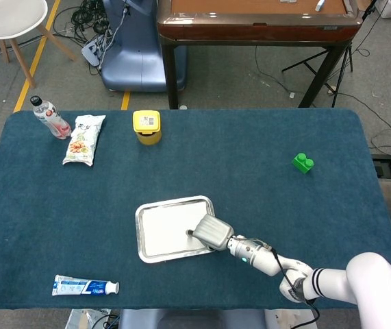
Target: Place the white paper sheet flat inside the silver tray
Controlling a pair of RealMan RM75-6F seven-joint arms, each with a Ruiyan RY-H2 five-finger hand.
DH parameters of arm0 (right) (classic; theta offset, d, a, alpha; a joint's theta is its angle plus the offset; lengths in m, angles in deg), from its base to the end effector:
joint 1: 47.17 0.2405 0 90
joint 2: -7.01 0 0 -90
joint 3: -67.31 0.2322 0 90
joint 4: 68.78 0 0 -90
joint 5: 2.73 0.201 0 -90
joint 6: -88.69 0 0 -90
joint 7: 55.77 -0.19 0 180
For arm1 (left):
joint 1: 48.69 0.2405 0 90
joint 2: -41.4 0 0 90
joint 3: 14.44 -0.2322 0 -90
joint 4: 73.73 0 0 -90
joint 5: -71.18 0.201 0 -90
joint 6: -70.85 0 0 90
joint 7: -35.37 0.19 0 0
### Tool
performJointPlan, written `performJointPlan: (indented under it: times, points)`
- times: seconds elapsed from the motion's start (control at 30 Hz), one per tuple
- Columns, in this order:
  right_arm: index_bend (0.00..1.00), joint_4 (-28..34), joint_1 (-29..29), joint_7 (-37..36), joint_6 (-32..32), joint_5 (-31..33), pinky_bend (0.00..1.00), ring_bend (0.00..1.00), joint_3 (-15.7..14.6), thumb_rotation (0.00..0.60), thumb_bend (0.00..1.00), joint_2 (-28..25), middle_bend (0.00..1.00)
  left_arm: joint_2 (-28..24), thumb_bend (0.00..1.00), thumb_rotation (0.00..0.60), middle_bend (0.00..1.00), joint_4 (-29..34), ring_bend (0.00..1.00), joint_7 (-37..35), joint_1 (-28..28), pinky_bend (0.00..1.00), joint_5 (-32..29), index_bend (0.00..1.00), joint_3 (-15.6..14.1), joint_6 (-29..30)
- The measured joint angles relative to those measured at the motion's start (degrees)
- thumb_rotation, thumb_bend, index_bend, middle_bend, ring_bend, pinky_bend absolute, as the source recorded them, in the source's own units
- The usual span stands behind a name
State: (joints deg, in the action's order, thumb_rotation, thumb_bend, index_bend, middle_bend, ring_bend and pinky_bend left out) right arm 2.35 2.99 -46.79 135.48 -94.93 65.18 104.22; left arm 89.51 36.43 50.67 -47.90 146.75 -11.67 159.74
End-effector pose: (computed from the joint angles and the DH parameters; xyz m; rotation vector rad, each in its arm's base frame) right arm -0.0895 -0.3049 -0.1189 2.4843 -0.5102 0.8472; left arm -0.2892 0.1899 0.2297 -1.2418 -0.8206 -0.5852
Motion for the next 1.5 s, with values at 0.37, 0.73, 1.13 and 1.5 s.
performJointPlan:
  times: [0.37,0.73,1.13,1.5]
  points:
    - [0.35,-0.2,0.0,0.8,-0.7,0.9,1.00,0.98,0.3,0.600,1.00,0.5,1.00,-0.2,0.29,0.600,0.36,0.2,0.29,0.3,0.0,0.51,-0.6,0.39,0.1,-0.1]
    - [0.35,-0.2,-0.2,1.7,-1.1,1.7,1.00,0.98,0.7,0.600,1.00,0.8,1.00,-0.2,0.29,0.600,0.36,0.3,0.29,0.4,0.0,0.51,-1.2,0.39,0.2,-0.1]
    - [0.33,-0.6,-0.2,1.8,-0.8,2.2,1.00,0.98,1.2,0.600,1.00,1.5,1.00,-0.5,0.29,0.600,0.36,0.4,0.29,0.1,0.1,0.51,-1.2,0.39,0.2,0.0]
    - [0.33,-0.8,-0.3,1.6,-0.3,2.3,1.00,0.98,1.6,0.600,1.00,1.5,1.00,-0.5,0.29,0.600,0.36,0.4,0.29,-0.2,0.1,0.51,-1.0,0.39,0.2,0.1]
